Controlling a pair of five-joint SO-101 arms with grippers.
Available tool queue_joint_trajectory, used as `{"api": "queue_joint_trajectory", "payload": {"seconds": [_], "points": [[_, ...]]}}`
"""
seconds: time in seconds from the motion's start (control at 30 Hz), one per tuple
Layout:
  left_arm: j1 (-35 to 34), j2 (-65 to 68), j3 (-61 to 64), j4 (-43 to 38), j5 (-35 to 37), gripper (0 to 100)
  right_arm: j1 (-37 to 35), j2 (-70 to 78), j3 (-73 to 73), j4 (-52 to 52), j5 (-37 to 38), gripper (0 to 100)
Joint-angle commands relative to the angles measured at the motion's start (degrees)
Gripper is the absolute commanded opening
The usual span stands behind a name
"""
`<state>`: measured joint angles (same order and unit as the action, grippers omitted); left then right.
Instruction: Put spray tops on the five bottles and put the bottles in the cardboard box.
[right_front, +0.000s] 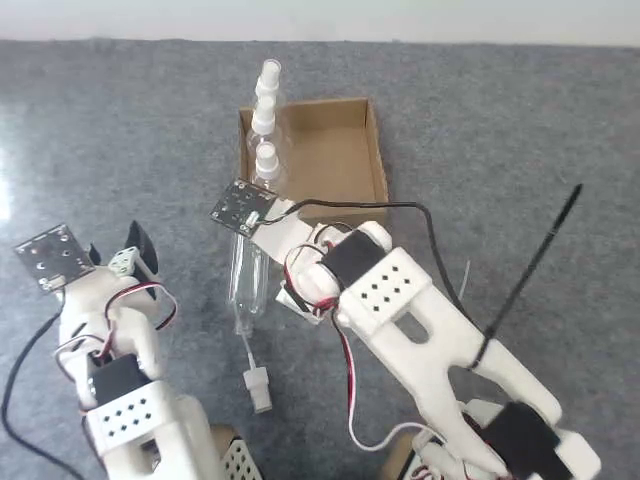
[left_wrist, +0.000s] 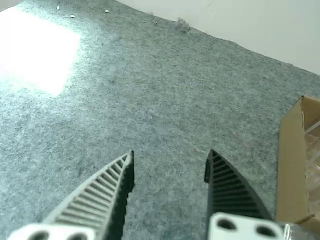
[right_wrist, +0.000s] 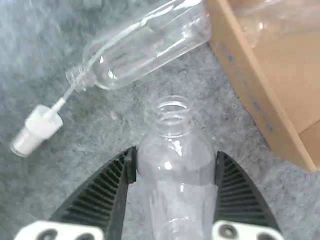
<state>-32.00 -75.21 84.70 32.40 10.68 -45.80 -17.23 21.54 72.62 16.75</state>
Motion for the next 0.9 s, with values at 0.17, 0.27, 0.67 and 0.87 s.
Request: {"api": "queue_joint_trajectory", "payload": {"seconds": [0.17,0.27,0.67,0.87], "points": [[0.00,-0.70,-0.57,-1.32,-0.44,22,7.34,-11.30,4.57,-0.31,-7.21,16.9],[0.00,-0.70,-0.66,-1.23,-0.44,22,10.86,-14.11,8.09,-2.86,-8.79,16.9],[2.46,-0.62,-2.95,5.01,-4.04,22,23.16,-25.63,23.91,-22.81,-13.89,16.6],[6.59,-0.18,-7.69,11.34,-10.37,22,27.12,-25.63,27.08,-29.05,-16.88,16.6]]}}
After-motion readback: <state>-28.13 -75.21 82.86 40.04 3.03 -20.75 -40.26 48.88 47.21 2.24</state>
